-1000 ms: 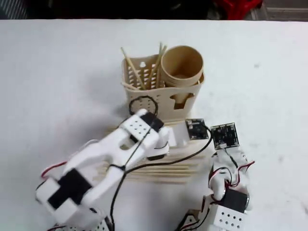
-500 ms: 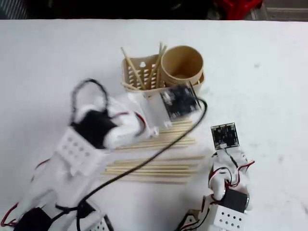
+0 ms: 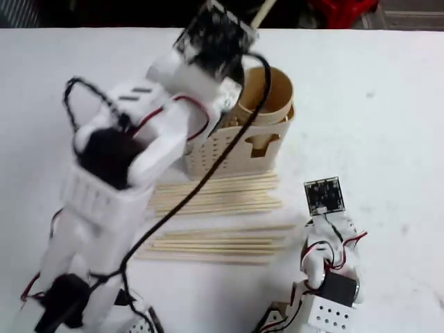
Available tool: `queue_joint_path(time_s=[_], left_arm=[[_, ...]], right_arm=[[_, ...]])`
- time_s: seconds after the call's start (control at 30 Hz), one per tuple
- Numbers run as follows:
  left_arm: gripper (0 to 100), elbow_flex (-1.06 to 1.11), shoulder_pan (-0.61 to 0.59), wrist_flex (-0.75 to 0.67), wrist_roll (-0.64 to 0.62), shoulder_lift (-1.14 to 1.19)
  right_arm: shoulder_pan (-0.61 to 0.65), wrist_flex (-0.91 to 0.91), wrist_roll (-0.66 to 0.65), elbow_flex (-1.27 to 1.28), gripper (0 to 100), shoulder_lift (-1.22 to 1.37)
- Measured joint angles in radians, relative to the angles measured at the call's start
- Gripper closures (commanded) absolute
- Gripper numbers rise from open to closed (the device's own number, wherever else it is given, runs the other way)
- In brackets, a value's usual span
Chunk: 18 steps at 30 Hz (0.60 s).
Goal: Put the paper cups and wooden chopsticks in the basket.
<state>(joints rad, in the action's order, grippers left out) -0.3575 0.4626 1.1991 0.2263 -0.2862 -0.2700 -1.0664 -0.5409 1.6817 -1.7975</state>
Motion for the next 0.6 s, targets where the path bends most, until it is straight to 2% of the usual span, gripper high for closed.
queue_joint_path(time_s=[0.13, 0.33, 0.6], left_arm=[[98, 0.0, -0.032, -0.124, -0.081, 0.081], [98, 0.04, -0.098, -0.285, -0.123, 0.106], [98, 0.468, -0.101, -0.635, -0.123, -0.014]], right_arm=[[0.0, 0.0, 0.0, 0.0, 98.1, 0.0], [0.0, 0.0, 0.0, 0.0, 98.1, 0.0], [0.0, 0.0, 0.0, 0.0, 98.1, 0.0]])
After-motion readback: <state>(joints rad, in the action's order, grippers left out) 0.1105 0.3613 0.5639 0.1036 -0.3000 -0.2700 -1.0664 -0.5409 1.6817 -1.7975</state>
